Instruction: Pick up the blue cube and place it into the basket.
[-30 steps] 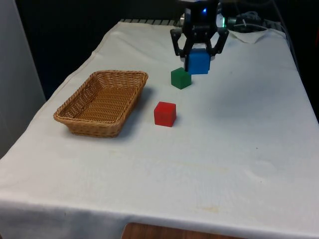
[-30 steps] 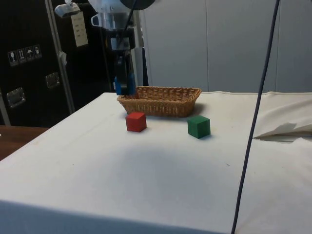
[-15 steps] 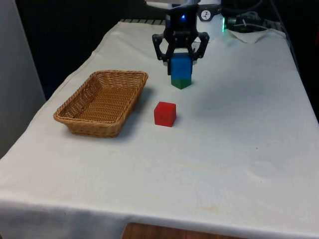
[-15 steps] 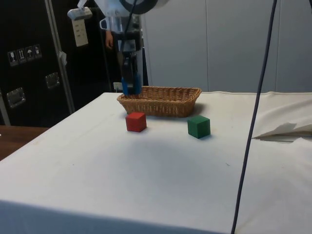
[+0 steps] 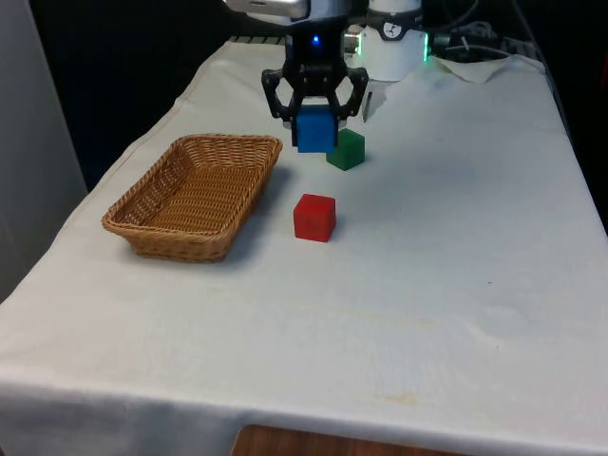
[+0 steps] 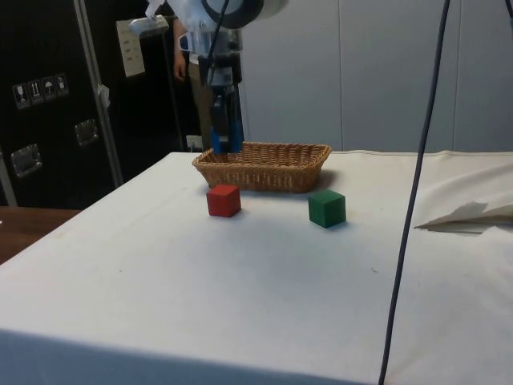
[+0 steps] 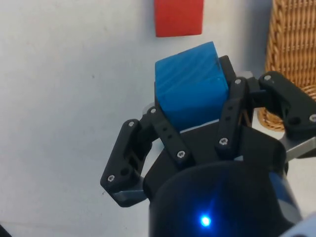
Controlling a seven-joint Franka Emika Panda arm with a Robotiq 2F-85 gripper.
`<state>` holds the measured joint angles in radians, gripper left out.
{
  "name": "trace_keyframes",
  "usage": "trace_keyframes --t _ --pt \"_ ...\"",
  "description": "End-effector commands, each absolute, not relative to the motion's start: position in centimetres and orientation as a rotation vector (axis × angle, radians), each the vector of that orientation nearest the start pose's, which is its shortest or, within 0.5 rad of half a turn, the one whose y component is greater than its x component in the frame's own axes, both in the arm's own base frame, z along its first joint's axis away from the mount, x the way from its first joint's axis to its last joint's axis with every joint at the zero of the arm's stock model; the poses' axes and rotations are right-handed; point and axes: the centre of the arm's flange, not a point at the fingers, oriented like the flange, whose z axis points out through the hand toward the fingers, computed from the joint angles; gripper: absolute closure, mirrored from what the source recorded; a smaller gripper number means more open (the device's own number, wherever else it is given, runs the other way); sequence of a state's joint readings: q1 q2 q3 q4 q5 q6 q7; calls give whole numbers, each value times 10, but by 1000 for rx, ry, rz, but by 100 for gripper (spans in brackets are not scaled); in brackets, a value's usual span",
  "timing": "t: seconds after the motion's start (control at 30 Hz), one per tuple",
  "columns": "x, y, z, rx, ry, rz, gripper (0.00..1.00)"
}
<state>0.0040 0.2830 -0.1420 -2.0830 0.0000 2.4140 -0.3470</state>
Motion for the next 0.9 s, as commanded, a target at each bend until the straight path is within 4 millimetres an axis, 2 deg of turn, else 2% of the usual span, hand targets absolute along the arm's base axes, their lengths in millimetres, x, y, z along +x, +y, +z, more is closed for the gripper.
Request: trace_keyframes --t 0.0,0.87 --pt "583 -81 296 -3175 -337 -65 100" --pt "583 -140 296 -3214 -165 -57 100"
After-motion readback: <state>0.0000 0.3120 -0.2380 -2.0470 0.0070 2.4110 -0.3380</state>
